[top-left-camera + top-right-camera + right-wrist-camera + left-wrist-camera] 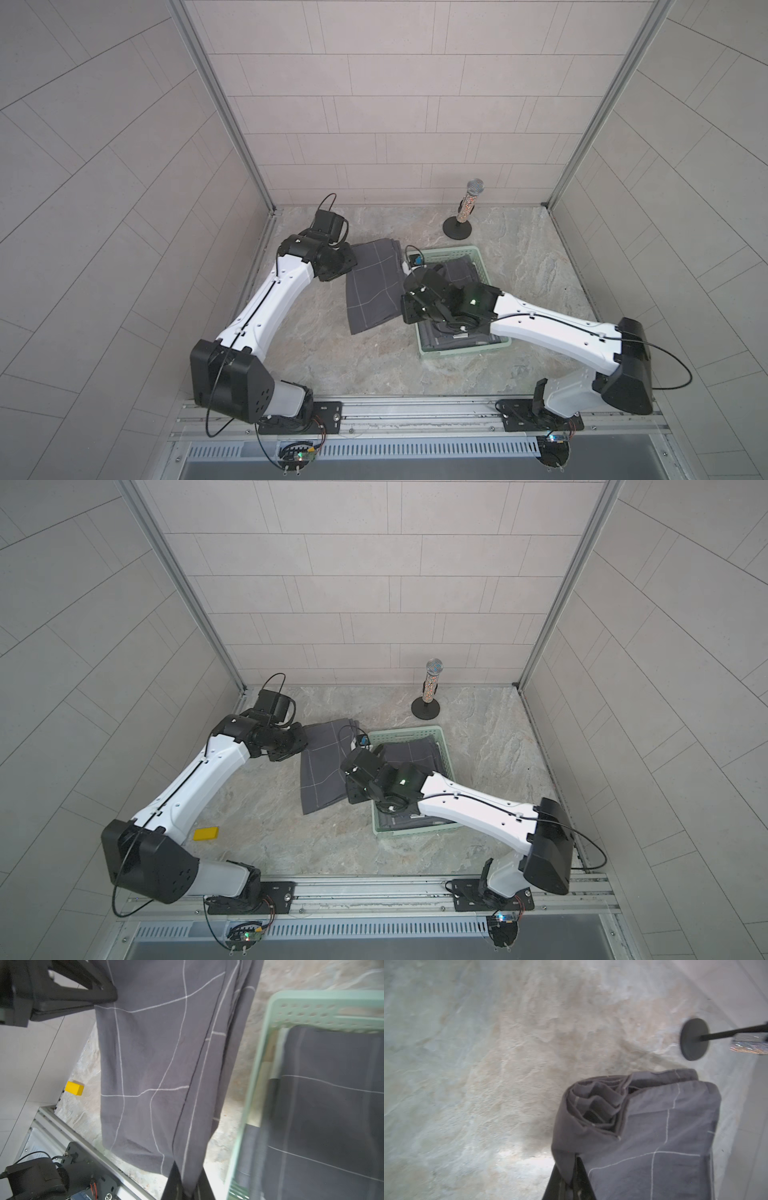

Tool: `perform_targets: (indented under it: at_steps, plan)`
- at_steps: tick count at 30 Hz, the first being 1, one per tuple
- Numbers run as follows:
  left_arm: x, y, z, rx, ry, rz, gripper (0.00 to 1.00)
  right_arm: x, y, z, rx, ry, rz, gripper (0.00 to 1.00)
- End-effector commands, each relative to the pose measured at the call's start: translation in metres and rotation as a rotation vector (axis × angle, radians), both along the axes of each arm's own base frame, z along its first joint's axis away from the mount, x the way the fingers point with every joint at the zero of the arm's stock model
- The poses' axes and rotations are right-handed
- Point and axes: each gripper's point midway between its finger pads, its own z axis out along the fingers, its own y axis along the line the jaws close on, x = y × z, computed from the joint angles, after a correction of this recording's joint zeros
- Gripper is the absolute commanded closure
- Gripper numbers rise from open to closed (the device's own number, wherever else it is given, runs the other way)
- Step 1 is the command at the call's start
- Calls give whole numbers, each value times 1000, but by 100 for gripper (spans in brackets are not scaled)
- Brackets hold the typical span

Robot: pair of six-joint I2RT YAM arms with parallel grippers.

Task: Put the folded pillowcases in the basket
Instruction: Place the pillowcase in the basket.

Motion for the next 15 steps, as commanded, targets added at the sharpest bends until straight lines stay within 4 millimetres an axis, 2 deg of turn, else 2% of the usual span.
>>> perform_targets:
  at_steps: [1, 5, 8, 11, 15]
  plan:
    - [11, -43, 4, -22, 4, -31, 92, 3, -75, -12, -115, 12, -128, 100]
    - [27, -109, -3, -41, 0, -122, 92, 0, -144, -23, -125, 58, -245, 100]
    - [34, -149, -12, -42, 2, -175, 92, -6, -186, -37, -140, 102, -321, 100]
    - [41, -179, -34, -32, 34, -209, 92, -13, -209, -56, -139, 160, -361, 100]
    - [49, -195, -56, -10, 58, -225, 92, -19, -219, -84, -157, 223, -374, 100]
